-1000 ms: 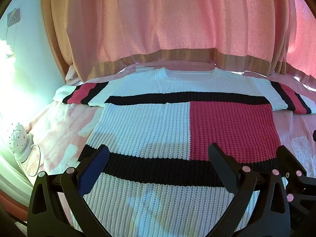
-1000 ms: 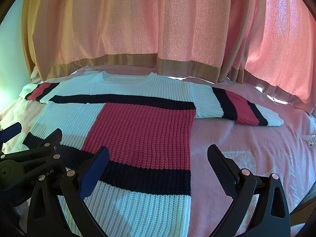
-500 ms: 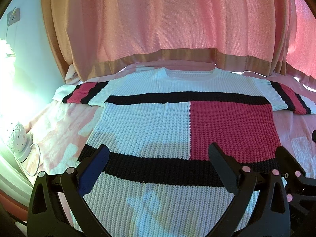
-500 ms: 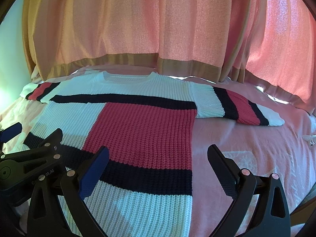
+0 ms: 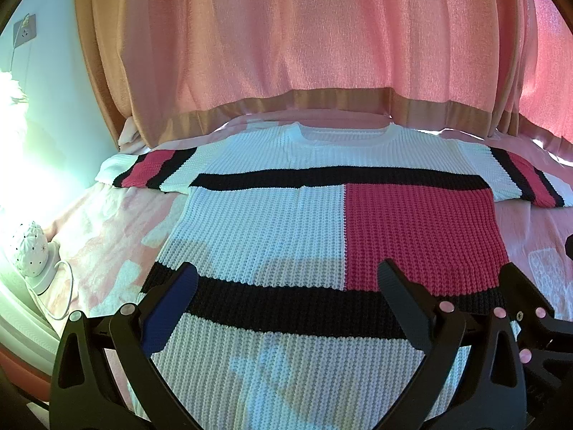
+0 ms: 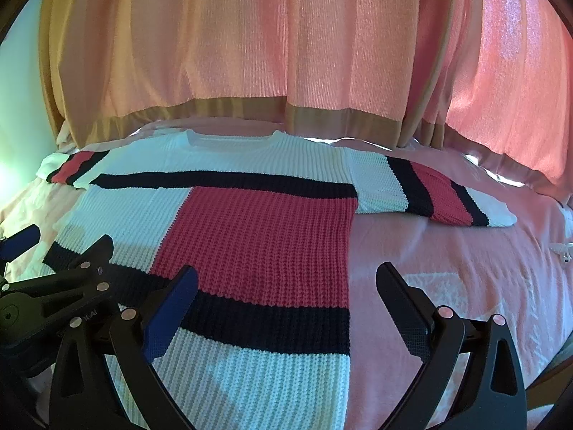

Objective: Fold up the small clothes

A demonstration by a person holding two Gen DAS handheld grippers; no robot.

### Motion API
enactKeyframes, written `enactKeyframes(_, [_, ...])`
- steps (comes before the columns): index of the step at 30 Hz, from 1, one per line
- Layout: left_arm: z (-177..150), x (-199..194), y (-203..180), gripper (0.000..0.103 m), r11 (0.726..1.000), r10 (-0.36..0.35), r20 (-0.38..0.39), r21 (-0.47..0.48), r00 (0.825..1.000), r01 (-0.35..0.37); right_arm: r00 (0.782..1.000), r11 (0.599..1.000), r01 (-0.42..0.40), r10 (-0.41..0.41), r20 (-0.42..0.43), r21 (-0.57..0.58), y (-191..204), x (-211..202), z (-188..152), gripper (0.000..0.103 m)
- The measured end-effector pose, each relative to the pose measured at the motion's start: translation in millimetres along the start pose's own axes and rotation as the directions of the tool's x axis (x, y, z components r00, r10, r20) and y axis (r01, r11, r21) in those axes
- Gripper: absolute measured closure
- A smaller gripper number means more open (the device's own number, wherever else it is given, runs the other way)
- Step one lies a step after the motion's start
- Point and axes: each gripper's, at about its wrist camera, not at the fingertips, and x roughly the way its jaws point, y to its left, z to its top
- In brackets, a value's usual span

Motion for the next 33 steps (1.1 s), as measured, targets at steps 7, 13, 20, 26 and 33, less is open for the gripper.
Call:
enactKeyframes(7, [0, 0, 0, 0.005, 1.000, 0.001, 0.001, -0.001, 1.000, -0.001, 1.000, 1.000, 0.007, -0.007, -0.003, -0.004, -2, 1, 1, 0.005])
enactKeyframes(13, [0, 0, 0, 0.005, 1.000, 0.000, 0.001, -0.001, 1.000, 0.000, 1.000, 1.000, -0.009, 0.009, 0.000, 0.014, -3, 0, 1, 0.005])
enactKeyframes(20, [1, 0, 0, 0.005, 1.000, -0.003, 0.003, -0.002, 1.000, 0.003, 0.999, 0.999, -0.038, 0.038, -0.005, 0.035, -6, 1, 3, 0.005])
enactKeyframes(26, [26, -6, 11, 0.005, 0.998, -0.020, 0.022, -0.066, 1.000, 0.021, 0.989, 0.989, -0.107, 0.096, 0.109, 0.102, -57, -15, 27, 0.005])
enactKeyframes(33, [81, -15, 20, 0.005, 0.990, -0.053, 0.107, -0.125, 0.993, 0.066, 0.952, 0.898, -0.244, 0.150, 0.265, 0.366, -234, -34, 73, 0.005])
